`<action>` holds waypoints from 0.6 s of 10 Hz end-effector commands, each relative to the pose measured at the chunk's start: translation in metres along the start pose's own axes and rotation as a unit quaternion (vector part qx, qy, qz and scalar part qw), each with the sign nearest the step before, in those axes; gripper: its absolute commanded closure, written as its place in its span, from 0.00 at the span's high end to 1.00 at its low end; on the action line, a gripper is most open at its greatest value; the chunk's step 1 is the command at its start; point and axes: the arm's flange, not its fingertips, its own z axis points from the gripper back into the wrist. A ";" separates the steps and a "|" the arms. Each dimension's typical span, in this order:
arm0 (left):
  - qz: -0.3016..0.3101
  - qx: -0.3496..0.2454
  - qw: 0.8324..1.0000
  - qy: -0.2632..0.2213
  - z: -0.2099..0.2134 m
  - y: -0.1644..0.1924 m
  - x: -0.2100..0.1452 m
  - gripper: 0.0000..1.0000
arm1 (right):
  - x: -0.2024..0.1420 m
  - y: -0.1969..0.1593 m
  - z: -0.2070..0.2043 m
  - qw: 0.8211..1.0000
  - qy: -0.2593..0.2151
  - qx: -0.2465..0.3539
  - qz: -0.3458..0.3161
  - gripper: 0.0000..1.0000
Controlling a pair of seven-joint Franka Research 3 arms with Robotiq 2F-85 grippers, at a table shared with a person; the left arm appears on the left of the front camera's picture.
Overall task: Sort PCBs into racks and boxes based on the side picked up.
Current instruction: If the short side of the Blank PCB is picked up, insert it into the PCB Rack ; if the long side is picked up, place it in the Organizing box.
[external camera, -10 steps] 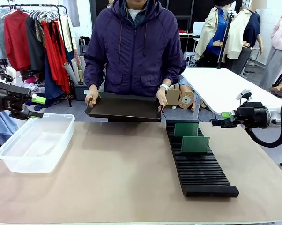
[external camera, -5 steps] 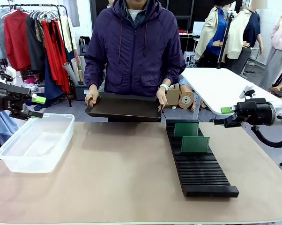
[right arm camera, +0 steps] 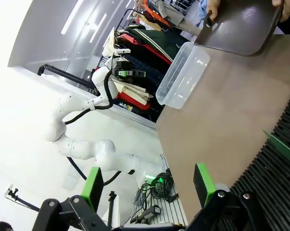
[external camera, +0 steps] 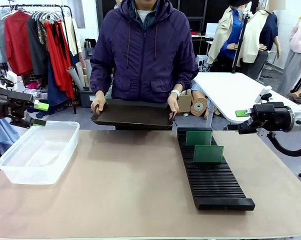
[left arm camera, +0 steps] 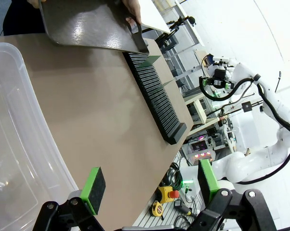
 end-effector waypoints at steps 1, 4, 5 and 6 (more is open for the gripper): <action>-0.001 0.001 1.000 -0.001 0.001 -0.002 0.000 1.00 | 0.001 -0.001 0.001 1.000 -0.002 -0.005 0.005 1.00; -0.001 0.001 1.000 -0.001 0.001 -0.002 0.000 1.00 | 0.001 -0.001 0.001 1.000 -0.002 -0.005 0.005 1.00; -0.001 0.001 1.000 -0.001 0.001 -0.002 0.000 1.00 | 0.001 -0.001 0.001 1.000 -0.002 -0.005 0.005 1.00; -0.001 0.001 1.000 -0.001 0.001 -0.002 0.000 1.00 | 0.001 -0.001 0.001 1.000 -0.002 -0.005 0.005 1.00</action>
